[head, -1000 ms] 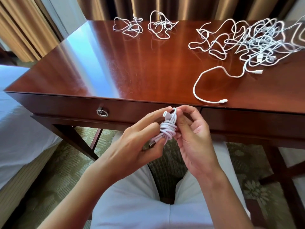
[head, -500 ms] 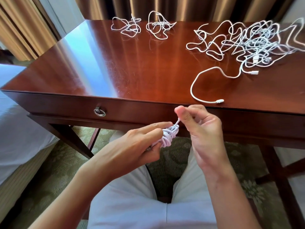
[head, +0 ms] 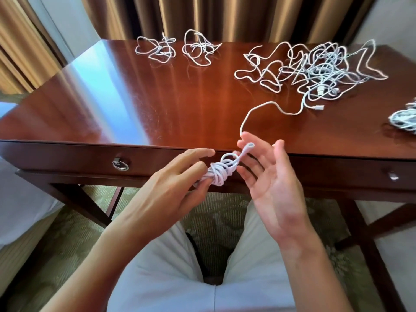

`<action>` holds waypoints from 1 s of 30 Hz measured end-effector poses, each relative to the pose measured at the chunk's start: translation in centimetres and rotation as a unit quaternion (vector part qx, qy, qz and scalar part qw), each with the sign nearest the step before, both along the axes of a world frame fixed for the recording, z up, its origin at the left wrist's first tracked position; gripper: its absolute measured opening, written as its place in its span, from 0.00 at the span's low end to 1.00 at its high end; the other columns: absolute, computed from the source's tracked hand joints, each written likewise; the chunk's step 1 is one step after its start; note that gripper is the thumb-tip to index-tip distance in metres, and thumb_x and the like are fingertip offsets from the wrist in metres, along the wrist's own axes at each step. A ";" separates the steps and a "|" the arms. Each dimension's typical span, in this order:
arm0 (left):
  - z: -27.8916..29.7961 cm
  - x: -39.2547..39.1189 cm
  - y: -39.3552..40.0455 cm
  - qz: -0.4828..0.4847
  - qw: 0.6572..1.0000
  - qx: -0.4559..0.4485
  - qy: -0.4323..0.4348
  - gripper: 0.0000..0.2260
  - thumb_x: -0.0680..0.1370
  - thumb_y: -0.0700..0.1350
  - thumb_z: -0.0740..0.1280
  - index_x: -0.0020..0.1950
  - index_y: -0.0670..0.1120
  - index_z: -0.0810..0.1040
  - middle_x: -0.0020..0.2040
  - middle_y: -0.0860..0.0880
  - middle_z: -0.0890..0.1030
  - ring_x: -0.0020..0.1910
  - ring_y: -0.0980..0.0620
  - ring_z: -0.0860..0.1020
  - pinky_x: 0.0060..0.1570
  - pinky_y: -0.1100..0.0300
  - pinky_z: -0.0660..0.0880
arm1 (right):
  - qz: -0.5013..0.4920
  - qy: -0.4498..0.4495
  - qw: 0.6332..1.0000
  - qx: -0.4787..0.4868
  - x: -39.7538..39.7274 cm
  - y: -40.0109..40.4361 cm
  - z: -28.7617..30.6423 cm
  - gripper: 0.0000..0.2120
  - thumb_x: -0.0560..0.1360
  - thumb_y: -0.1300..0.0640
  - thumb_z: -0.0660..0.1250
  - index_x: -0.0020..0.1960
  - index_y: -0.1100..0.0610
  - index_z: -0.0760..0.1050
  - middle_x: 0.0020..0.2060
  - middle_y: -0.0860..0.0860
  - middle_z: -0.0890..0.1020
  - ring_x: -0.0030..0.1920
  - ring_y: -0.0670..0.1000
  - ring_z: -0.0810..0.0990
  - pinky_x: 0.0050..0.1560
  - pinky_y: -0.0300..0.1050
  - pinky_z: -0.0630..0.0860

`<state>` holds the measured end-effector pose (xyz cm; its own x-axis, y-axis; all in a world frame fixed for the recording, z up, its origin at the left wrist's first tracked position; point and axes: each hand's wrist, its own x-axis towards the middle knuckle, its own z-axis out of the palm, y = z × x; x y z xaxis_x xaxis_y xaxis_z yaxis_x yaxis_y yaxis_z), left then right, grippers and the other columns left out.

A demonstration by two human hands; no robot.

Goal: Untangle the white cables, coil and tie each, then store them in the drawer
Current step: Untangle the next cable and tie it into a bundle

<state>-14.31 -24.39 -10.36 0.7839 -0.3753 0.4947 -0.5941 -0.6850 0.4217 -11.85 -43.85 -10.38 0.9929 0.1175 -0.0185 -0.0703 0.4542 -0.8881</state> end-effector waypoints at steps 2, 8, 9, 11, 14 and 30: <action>0.4 0.7 -0.6 0.010 0.999 0.027 -0.044 0.09 0.83 0.44 0.64 0.49 0.39 0.77 0.63 0.47 0.76 0.52 0.52 0.78 0.52 0.55 0.76 | -0.013 0.012 1.000 -0.021 -0.1 -0.6 0.3 0.24 0.76 0.40 0.57 0.62 0.50 0.82 0.59 0.51 0.84 0.58 0.49 0.82 0.58 0.48 0.78; 2.3 3.6 -4.6 -0.006 0.994 0.013 -0.104 0.09 0.83 0.43 0.64 0.58 0.40 0.80 0.54 0.47 0.77 0.49 0.47 0.78 0.47 0.50 0.76 | -0.003 0.007 0.998 -0.056 0.0 -4.6 2.7 0.17 0.83 0.48 0.58 0.66 0.53 0.78 0.56 0.56 0.85 0.58 0.52 0.84 0.56 0.46 0.80; 2.6 4.3 -5.6 -0.011 0.994 0.005 -0.111 0.09 0.83 0.43 0.64 0.58 0.41 0.80 0.53 0.47 0.77 0.48 0.46 0.78 0.46 0.49 0.77 | -0.014 -0.005 0.997 -0.078 0.1 -5.5 3.1 0.16 0.83 0.50 0.59 0.65 0.53 0.78 0.55 0.55 0.85 0.57 0.52 0.84 0.55 0.44 0.80; 3.2 5.8 -7.9 -0.021 0.992 -0.006 -0.124 0.11 0.83 0.45 0.62 0.57 0.41 0.81 0.52 0.47 0.78 0.48 0.46 0.79 0.45 0.49 0.77 | -0.048 -0.032 0.990 -0.129 0.6 -7.5 3.8 0.13 0.83 0.55 0.62 0.65 0.55 0.78 0.54 0.54 0.86 0.57 0.51 0.84 0.57 0.44 0.80; 3.8 7.9 -11.7 -0.040 0.990 -0.023 -0.136 0.10 0.82 0.44 0.64 0.57 0.42 0.81 0.51 0.47 0.80 0.47 0.46 0.80 0.44 0.49 0.78 | -0.105 -0.063 0.974 -0.191 1.2 -10.6 4.5 0.11 0.81 0.57 0.66 0.63 0.54 0.79 0.53 0.53 0.86 0.55 0.50 0.85 0.59 0.45 0.80; 3.1 15.7 -27.4 -0.082 0.996 0.005 -0.046 0.07 0.77 0.43 0.69 0.54 0.45 0.81 0.49 0.49 0.80 0.46 0.46 0.80 0.41 0.49 0.79 | -0.266 -0.076 0.865 -0.418 7.0 -24.0 3.1 0.10 0.75 0.55 0.74 0.56 0.50 0.81 0.51 0.44 0.85 0.55 0.47 0.83 0.61 0.54 0.78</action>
<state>1.35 -51.78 -7.22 0.6628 -0.4997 0.5577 -0.7343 -0.5794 0.3536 -4.86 -67.88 -7.31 0.9005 -0.3485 0.2603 0.0988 -0.4189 -0.9026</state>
